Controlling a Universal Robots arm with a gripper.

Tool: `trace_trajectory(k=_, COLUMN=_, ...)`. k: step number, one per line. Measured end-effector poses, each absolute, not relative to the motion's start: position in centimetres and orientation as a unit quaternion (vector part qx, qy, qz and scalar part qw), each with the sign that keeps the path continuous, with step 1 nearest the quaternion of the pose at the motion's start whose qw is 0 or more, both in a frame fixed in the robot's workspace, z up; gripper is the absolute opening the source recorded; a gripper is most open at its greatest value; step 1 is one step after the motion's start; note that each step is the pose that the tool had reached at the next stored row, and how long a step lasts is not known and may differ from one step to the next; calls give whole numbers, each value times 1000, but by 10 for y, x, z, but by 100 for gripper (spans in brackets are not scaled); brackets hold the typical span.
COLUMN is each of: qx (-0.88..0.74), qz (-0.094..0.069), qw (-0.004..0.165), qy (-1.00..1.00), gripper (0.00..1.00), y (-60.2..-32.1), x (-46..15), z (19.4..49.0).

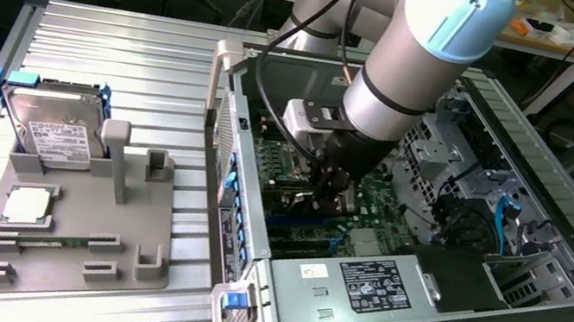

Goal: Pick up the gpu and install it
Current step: 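Insert the gpu into the slot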

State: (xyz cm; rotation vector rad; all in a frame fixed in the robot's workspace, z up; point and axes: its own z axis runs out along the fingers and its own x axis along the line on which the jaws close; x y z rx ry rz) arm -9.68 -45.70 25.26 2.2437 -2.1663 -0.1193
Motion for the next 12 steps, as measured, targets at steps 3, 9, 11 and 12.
trace_trajectory(k=3, qx=716, qz=-38, qw=10, qy=-697, gripper=27, y=-457, x=-98, z=252)
trace_trajectory(k=9, qx=714, qz=-38, qw=10, qy=-699, gripper=27, y=-457, x=-98, z=256)
trace_trajectory(k=11, qx=714, qz=-38, qw=10, qy=-699, gripper=27, y=-457, x=-98, z=257)
trace_trajectory(k=12, qx=714, qz=-38, qw=10, qy=-699, gripper=27, y=-457, x=-98, z=257)
